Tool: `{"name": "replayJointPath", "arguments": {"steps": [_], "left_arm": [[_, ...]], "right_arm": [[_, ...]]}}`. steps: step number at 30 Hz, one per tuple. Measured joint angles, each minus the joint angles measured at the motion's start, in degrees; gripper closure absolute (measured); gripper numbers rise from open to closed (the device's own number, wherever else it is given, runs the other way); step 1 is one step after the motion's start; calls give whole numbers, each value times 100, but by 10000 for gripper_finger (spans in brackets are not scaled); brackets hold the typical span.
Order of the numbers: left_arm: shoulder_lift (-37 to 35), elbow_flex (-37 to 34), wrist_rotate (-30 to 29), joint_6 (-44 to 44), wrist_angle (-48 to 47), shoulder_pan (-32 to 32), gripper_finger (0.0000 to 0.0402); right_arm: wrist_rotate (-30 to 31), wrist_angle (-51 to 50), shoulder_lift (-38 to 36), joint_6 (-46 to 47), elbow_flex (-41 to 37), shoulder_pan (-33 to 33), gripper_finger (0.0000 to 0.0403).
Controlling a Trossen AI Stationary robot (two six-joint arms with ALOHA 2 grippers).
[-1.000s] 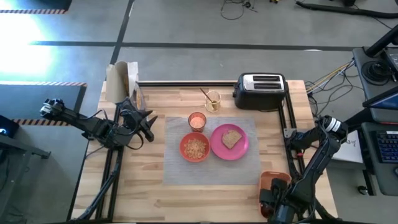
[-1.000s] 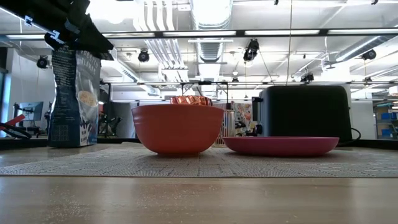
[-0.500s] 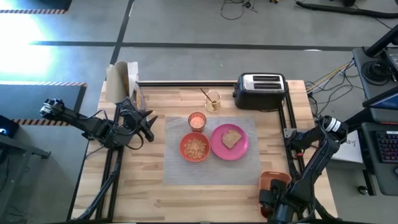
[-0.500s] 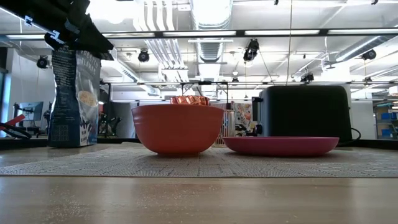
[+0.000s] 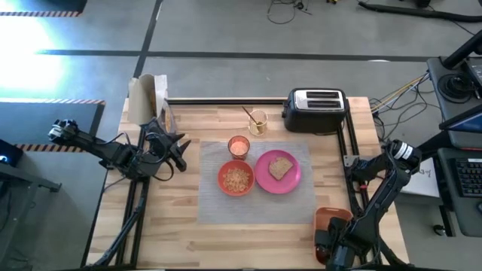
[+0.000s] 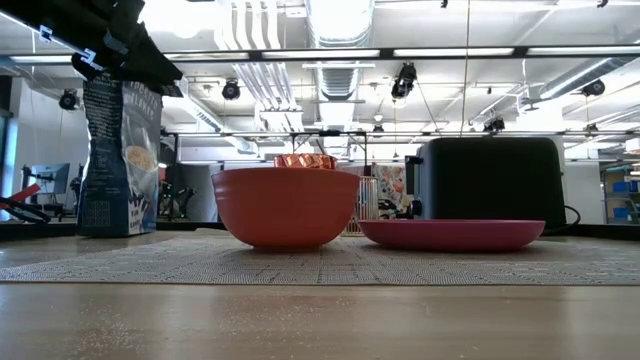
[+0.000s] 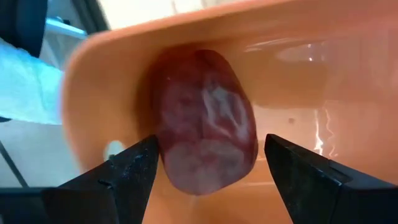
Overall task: Arrange a breakfast setting
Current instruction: Put the red apple on the gray tablemat to the top right of the orange bowl
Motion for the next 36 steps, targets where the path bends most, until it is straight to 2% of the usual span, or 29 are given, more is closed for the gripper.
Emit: {"name": "replayJointPath", "arguments": {"steps": [11,21,29,36], "left_arm": [[0,0,0,107,-3,-1,263],[0,-2,0,107,-3,-1,263],[0,-2,0,107,-3,-2,263],[0,-2,0,107,1,0,263]], "right_arm": [[22,428,-22,-18,-413,0,138],[59,626,-15,-145,-444,0,210],[-242,562,-55,-308,-274,-2,210],[-280,361,-373,-120,-68,-2,210]]}}
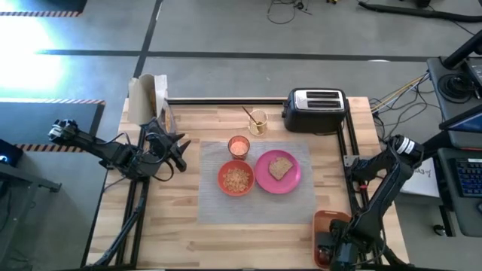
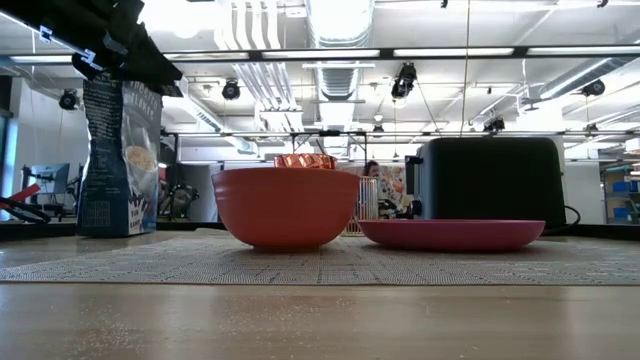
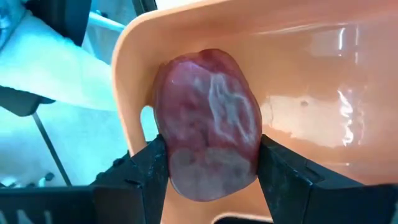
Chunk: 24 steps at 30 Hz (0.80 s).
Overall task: Arrange a breakfast setting
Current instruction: Put the red apple on the gray tablemat to the top right of the orange bowl
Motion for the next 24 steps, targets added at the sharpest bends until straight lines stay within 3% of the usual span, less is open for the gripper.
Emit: {"name": "replayJointPath", "arguments": {"steps": [11,20,24], "left_arm": [[-1,0,0,0,2,-2,263],[-2,0,44,138,-3,0,263],[1,0,144,149,-4,-2,263]], "right_arm": [[265,-670,-635,196,170,0,211],[1940,-656,-1331,-68,170,0,211],[3610,-594,-1554,-894,170,-2,211]]}}
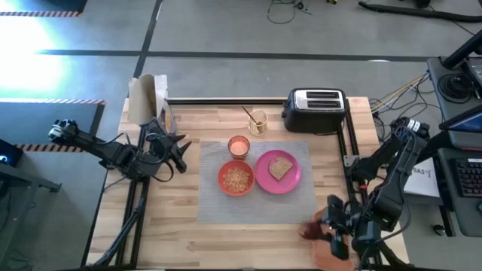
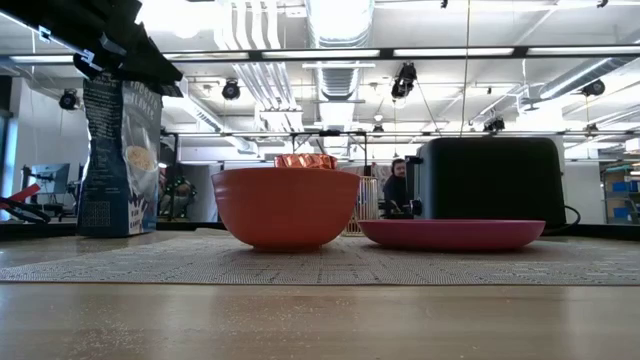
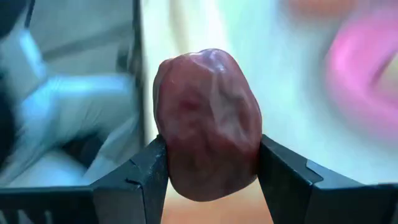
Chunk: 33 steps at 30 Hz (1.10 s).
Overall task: Arrange a breakfast setting
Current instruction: Put the red apple on the gray tablemat to the top right of the orange bowl
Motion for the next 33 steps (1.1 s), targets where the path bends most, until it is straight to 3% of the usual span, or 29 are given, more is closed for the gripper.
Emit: {"name": "replayJointPath", "arguments": {"steps": [4,6,9,12,17,21,24,28,33], "left_arm": [[2,0,5,0,2,0,263],[2,0,7,-27,2,0,263],[2,0,7,-233,4,0,263],[2,0,9,-531,6,0,263],[2,0,7,-796,45,0,263],[3,0,-30,-761,230,0,263],[2,0,-235,-734,393,0,263],[2,0,-426,-730,419,2,263],[2,0,-426,-731,419,0,263]], "right_arm": [[2183,151,9,-1217,2,-39,211],[3142,167,89,-1376,-1,-119,211],[4223,209,292,-1040,-81,-306,211],[4877,213,650,-201,-215,-524,211],[5109,212,1623,1225,-323,-1025,211],[5649,204,2314,2007,-323,-1494,209],[5690,194,2602,2438,-323,-1947,207],[5562,155,2661,2408,-323,-2559,212],[4971,161,2509,1893,-323,-3377,212]]}}
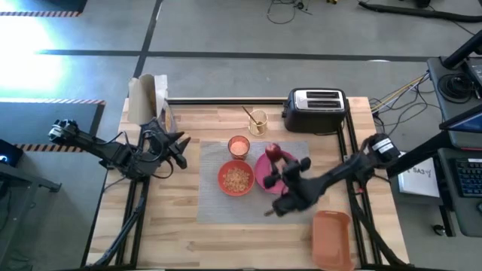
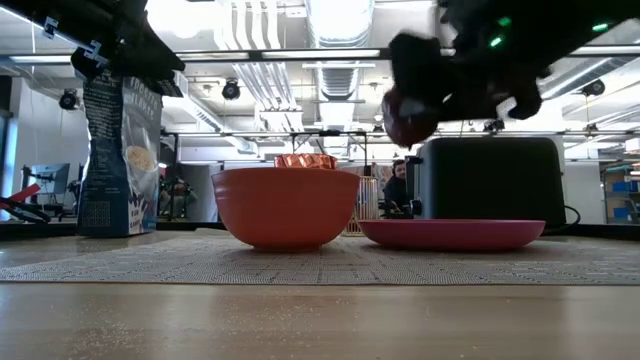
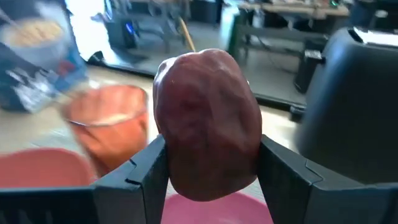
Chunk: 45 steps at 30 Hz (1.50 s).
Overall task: Arrange a breakfast setting
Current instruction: Put the red apple on the gray tablemat to the top right of the orange bowl
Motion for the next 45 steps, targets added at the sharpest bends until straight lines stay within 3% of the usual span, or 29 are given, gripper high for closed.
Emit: {"name": "replayJointPath", "arguments": {"steps": [9,19,26,29,35,45], "left_arm": [[2,0,1,149,-1,1,263],[2,0,10,151,-4,1,263],[2,0,13,132,-2,0,263],[2,0,13,132,-2,1,263],[2,0,15,128,20,2,263],[8,0,24,74,17,2,263]], "right_arm": [[-1025,64,-75,-1289,-2,-796,212],[-3017,-188,-965,-2478,-2,-550,212],[-3791,728,-1178,-2886,-1,-205,212],[-3592,660,-1172,-3019,0,-178,213],[-2229,636,-1175,-3158,0,-659,213],[-2394,2359,-783,-3561,-579,-1508,213]]}}
